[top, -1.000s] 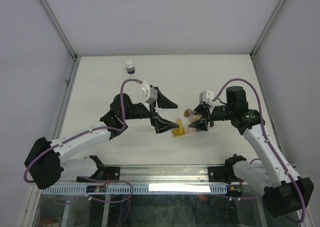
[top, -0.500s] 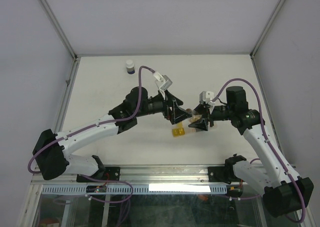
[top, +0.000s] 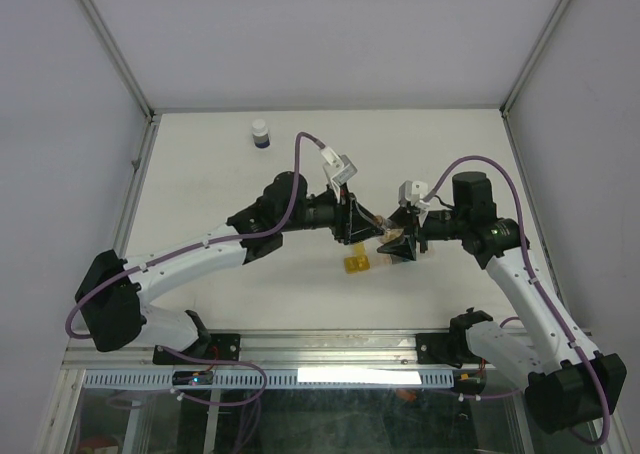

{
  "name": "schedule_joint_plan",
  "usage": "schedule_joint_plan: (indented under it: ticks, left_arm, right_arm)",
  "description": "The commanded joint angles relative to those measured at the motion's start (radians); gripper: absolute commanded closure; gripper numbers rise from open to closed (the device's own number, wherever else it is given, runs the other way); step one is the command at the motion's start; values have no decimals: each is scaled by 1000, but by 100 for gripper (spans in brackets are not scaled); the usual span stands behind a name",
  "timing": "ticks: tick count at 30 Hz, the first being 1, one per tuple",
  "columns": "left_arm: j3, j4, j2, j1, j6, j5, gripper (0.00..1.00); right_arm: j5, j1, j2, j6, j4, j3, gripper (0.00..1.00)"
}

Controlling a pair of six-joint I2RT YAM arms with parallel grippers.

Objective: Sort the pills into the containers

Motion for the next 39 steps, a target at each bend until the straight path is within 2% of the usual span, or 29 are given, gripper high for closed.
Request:
schedule_joint_plan:
  ticks: [1,4,6,8,11,14,16,17,18,20,25,28,30,33,35,39]
  left_arm:
    - [54,3,19,-4,60,114,73]
    - [65,-23,53,-4,248,303,73]
    - [77,-94,72,-3,476,413,73]
    - [96,-194,91,-4,726,461,70]
    - [145,-311,100,4,1038,496,60]
    - [202,-317,133,24,1099,499,39]
    - [226,-296,147,26,1066,463,24]
    - [214,-226,141,27,1015,434,10]
    - [189,-154,126,28,955,406,2]
    - [99,25,78,37,841,357,1]
    - [-246,530,-114,89,473,239,1]
    - [-366,688,-191,108,292,228,1]
    - [-387,690,-226,111,178,213,1]
    - [-350,596,-243,111,3,145,1]
    - [-293,453,-234,110,-62,64,9]
    - [-183,189,-202,57,-49,-86,19]
  right_arm:
    - [-37,0,-8,6,49,25,100]
    - [-39,0,-11,7,48,25,100]
    - [-42,0,-13,7,48,25,100]
    - [-43,0,-13,6,48,25,100]
    - [-40,0,-12,5,48,23,100]
    - [-40,1,-16,5,48,24,100]
    - [-40,0,-18,4,48,24,100]
    - [-39,0,-18,5,46,24,100]
    - [-38,1,-18,5,46,25,100]
    - [-38,0,-21,3,45,24,100]
    - [-42,1,-21,-3,39,26,100]
    - [-44,0,-23,-4,38,27,100]
    - [-44,0,-22,-4,38,25,100]
    - [-45,0,-19,-3,39,26,100]
    - [-46,1,-18,-2,39,26,100]
    - [-44,0,-16,1,40,25,100]
